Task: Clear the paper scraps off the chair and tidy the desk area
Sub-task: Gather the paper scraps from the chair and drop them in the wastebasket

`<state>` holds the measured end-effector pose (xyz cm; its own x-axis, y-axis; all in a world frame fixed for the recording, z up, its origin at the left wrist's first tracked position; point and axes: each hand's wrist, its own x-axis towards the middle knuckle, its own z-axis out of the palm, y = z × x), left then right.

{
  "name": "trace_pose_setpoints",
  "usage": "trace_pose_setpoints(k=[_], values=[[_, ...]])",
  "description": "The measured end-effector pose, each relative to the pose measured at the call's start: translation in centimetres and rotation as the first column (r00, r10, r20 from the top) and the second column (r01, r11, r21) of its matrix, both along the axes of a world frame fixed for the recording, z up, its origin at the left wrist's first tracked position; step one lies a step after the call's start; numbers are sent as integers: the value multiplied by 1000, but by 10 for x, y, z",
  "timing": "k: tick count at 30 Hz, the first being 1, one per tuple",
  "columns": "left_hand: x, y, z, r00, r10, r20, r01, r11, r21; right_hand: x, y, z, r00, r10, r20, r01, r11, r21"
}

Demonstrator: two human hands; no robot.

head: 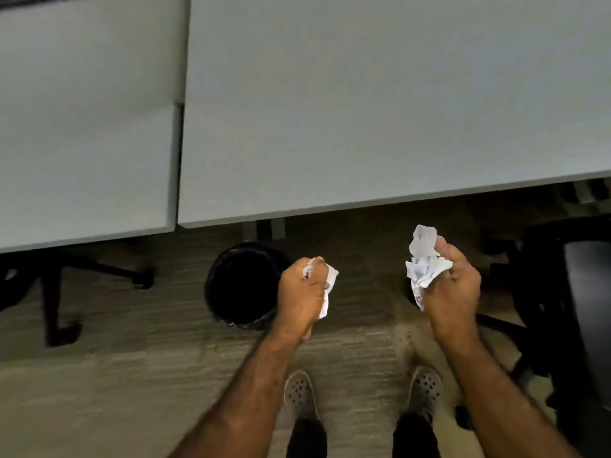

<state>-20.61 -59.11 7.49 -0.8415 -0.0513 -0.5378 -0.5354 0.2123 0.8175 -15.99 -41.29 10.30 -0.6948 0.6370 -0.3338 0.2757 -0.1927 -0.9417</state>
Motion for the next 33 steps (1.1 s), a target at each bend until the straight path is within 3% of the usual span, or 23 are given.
trace_pose_setpoints(k=[8,13,16,17,19,20,22,24,25,28,30,33], values=[[-11,-142,-130,948,308,-83,-315,944,-97,-47,-160,-131,940,324,110,-324,946,-20],[-28,-188,-216,905,422,-54,-422,874,-240,-67,-227,-231,881,410,237,-425,905,14],[-40,-204,-267,897,438,-64,-435,843,-318,-86,-258,-289,840,476,262,-441,879,-182],[-45,-207,-283,896,435,-92,-440,838,-324,-94,-267,-304,814,499,297,-474,866,-158],[-52,-215,-309,915,385,-124,-401,828,-392,-108,-279,-337,722,553,416,-639,764,93],[-55,-221,-322,949,300,-98,-310,826,-470,-112,-283,-349,655,589,473,-732,649,206],[-55,-234,-346,995,-3,95,60,797,-601,-120,-286,-368,533,674,513,-842,482,242],[-48,-245,-364,958,-209,197,287,665,-689,-122,-287,-383,448,731,515,-893,387,229],[-43,-247,-368,947,-250,202,317,615,-723,-121,-287,-388,406,737,541,-914,317,254],[-33,-245,-360,973,-189,131,220,599,-770,-114,-285,-390,259,699,666,-961,116,252],[-26,-244,-353,960,-239,145,260,568,-781,-107,-285,-387,192,684,704,-977,66,202],[-20,-246,-343,942,-286,174,312,562,-766,-100,-285,-377,176,693,699,-970,1,243]])
